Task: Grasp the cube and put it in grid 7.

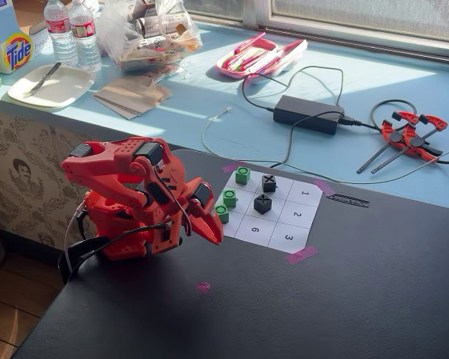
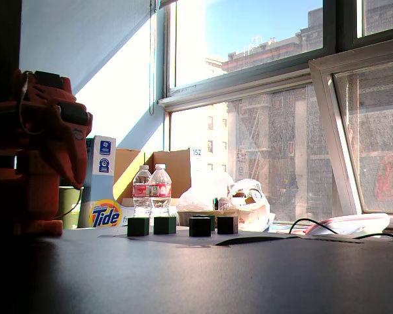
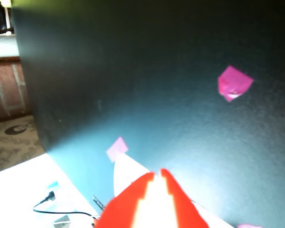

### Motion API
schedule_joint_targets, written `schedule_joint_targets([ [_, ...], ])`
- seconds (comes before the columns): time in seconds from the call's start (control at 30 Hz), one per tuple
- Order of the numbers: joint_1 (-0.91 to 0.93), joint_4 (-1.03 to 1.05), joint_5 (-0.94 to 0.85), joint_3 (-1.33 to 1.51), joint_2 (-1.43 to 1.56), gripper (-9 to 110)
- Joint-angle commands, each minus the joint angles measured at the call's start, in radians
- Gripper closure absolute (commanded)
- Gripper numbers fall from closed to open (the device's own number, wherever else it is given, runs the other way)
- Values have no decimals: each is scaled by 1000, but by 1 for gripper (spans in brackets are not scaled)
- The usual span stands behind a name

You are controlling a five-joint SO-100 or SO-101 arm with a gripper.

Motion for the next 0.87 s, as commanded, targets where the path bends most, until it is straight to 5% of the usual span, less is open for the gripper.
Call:
schedule_joint_targets([
  [0.0, -5, -34, -11, 32, 44, 101],
  [0.83, -21, -117, -55, 310, 123, 101],
])
